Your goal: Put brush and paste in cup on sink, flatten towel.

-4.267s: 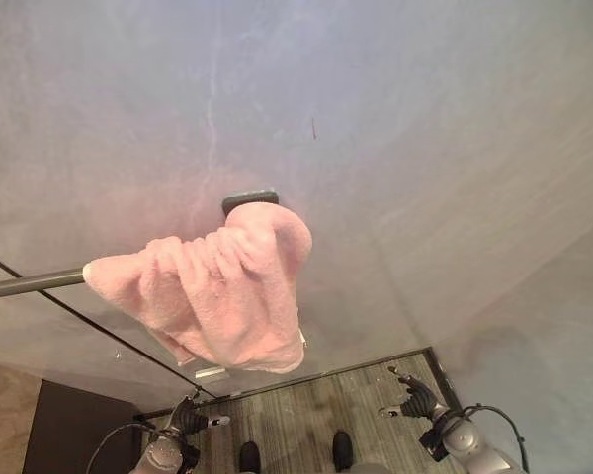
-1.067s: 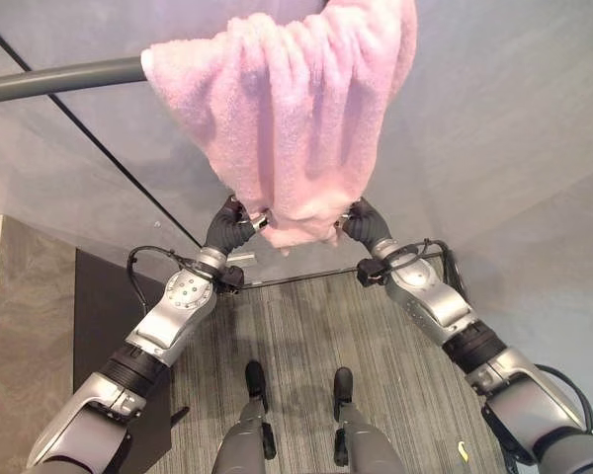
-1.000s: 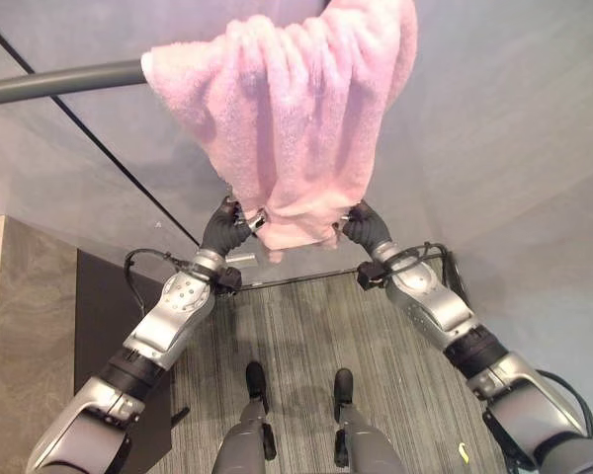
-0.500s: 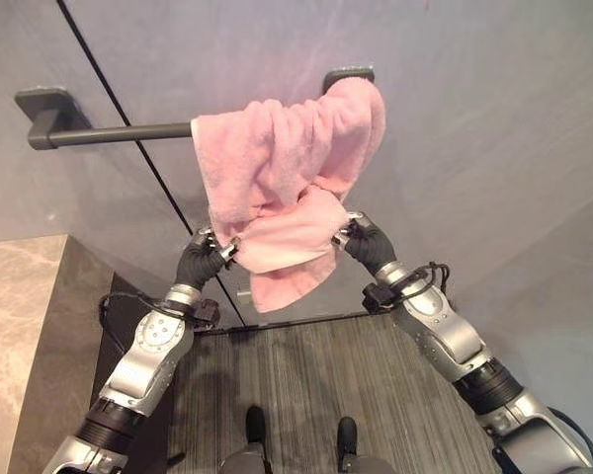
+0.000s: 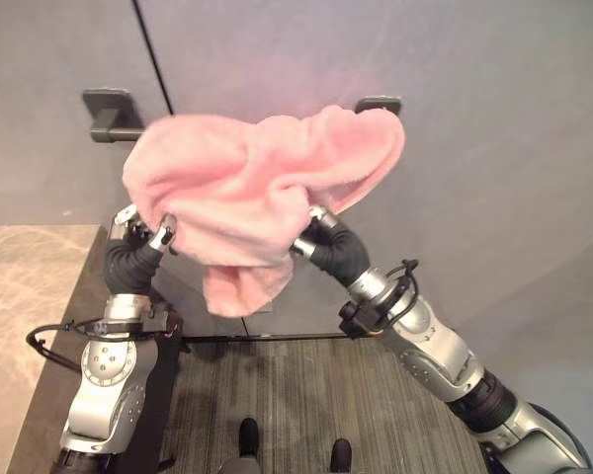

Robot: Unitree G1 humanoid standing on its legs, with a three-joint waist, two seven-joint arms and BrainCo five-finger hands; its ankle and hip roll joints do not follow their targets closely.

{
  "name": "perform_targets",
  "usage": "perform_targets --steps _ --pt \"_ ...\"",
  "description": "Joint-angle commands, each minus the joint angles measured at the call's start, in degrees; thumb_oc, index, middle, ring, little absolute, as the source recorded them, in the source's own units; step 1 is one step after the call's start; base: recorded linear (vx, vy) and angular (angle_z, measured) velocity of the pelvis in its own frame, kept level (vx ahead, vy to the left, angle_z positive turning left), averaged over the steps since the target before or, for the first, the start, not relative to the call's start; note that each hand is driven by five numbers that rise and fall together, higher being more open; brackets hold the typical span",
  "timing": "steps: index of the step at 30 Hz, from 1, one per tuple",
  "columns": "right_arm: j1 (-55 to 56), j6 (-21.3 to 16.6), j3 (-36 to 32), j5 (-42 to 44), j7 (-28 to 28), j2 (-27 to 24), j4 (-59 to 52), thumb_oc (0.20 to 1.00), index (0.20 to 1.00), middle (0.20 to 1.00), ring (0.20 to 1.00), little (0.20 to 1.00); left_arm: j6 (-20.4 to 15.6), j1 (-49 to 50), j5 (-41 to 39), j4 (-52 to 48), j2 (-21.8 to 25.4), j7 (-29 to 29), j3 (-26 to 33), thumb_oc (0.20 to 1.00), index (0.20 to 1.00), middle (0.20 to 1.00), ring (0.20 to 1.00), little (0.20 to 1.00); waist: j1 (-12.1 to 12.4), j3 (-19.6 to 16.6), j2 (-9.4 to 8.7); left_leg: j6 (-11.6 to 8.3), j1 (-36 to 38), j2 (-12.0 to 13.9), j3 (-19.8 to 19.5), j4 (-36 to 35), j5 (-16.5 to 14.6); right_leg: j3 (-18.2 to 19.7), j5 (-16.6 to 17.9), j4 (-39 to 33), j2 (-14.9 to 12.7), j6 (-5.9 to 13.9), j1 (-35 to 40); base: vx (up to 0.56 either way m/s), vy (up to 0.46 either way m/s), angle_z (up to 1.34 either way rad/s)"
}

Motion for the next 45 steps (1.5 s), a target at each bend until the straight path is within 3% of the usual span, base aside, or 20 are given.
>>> perform_targets --steps 1,4,18,34,44,45 --pt "-2.0 -1.2 -0.6 1.9 0.4 2.9 5.6 0.2 0.2 0.2 0.2 0.2 -1.7 -3.3 -1.2 9.1 2.5 3.3 -0.1 0.2 0.2 0.2 0.2 0.2 0.1 -2.3 -4.04 -2.5 1.5 1.0 -1.0 0.3 -1.2 4.3 3.0 0.0 -5.5 3.67 -3.3 -0.01 0.002 0.05" --pt "-1.9 -0.3 0.9 0.6 -2.6 6.5 15.2 0.2 0.2 0.2 0.2 0.2 0.3 -5.5 3.0 16.2 3.0 4.8 -4.0 0.2 0.2 0.2 0.2 0.2 0.6 -2.1 -3.85 -2.39 1.5 0.9 -1.4 0.3 -1.1 4.1 2.9 0.2 -5.5 3.6 -2.9 -0.02 0.004 0.06" --pt "-0.4 -3.8 -5.1 -0.3 -2.8 4.2 0.9 0.2 0.2 0.2 0.2 0.2 -0.9 -6.6 4.8 6.3 3.8 5.0 -2.0 0.2 0.2 0.2 0.2 0.2 -0.5 -2.8 -4.07 -2.52 1.5 1.0 -2.6 0.3 -1.2 2.6 1.6 2.0 -5.2 3.39 -2.4 0.01 0.002 0.08" --pt "-1.6 -0.7 0.5 3.0 -0.8 6.1 9.9 0.2 0.2 0.2 0.2 0.2 -1.8 -3.9 5.3 7.0 3.5 6.4 0.2 0.2 0.2 0.2 0.2 0.2 2.0 -2.9 -4.34 -2.0 2.6 0.5 -2.9 0.6 -2.0 2.3 1.2 0.9 -5.5 3.52 -0.7 0.0 0.001 0.0" --pt "3.8 0.7 -1.3 -0.6 -1.9 5.8 17.1 0.2 0.2 0.2 0.2 0.2 1.2 -4.6 5.8 16.4 2.0 3.1 -9.0 0.2 0.2 0.2 0.2 0.2 0.5 -3.3 -3.9 -1.8 2.9 0.6 -2.6 0.5 -2.1 2.7 0.9 1.6 -5.4 3.53 -0.7 0.0 -0.001 0.0" --pt "4.1 0.9 -1.3 -0.5 -2.0 6.2 18.8 0.391 0.391 0.391 0.391 0.391 1.5 -4.8 5.8 17.5 1.7 2.9 -9.8 0.2 0.2 0.2 0.2 0.2 0.4 -3.4 -3.82 -1.75 3.1 0.7 -2.5 0.5 -2.1 2.8 0.9 1.6 -5.4 3.55 -0.7 0.0 0.0 0.0"
